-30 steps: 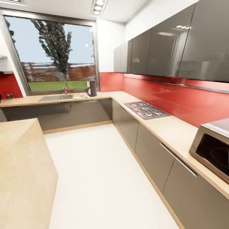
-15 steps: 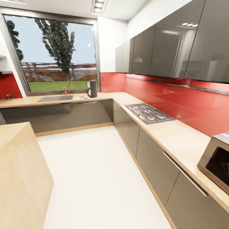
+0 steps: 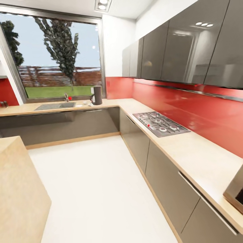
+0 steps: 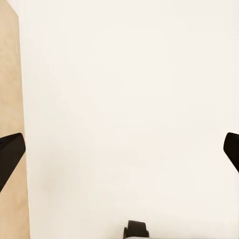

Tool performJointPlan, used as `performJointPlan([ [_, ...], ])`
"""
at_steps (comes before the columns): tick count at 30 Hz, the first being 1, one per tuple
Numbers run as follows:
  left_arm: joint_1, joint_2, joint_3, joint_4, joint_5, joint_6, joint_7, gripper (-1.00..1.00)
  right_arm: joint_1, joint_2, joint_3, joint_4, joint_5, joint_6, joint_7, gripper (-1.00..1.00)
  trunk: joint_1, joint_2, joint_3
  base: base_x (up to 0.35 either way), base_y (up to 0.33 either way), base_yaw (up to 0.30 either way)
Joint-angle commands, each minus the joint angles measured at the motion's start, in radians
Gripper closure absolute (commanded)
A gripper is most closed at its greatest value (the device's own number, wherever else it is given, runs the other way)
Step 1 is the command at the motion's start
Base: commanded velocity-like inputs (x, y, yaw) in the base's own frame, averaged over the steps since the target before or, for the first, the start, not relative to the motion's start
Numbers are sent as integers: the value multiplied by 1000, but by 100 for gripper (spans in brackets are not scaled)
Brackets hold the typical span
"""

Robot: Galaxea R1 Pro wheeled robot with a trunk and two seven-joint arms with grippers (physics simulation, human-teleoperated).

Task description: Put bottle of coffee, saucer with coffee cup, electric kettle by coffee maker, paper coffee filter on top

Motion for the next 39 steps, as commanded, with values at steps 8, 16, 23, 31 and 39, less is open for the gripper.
performJointPlan([
  [8, -1, 0, -2, 12, 13, -3, -1, -100, -1, 1, -2, 0, 6, -3, -1, -100, 1, -2, -2, 338, 0, 23],
  [16, -1, 0, -2, 18, 14, -3, -1, -100, -1, 1, -3, 0, 6, -3, -1, -100, 1, -2, -2, 338, 0, 238],
  [23, -1, 0, -2, 19, 14, -4, -1, -100, -1, 1, -3, 0, 6, -3, 0, -100, 1, -2, -2, 338, 0, 277],
  [31, -1, 0, -2, 19, 13, -4, -1, -100, -1, 1, -3, 0, 6, -3, 0, -100, 1, -2, -2, 338, 0, 226],
  [39, -1, 0, -2, 19, 13, -4, -1, -100, -1, 0, -1, 0, 6, -3, 0, -100, 1, -2, -2, 338, 0, 9],
])
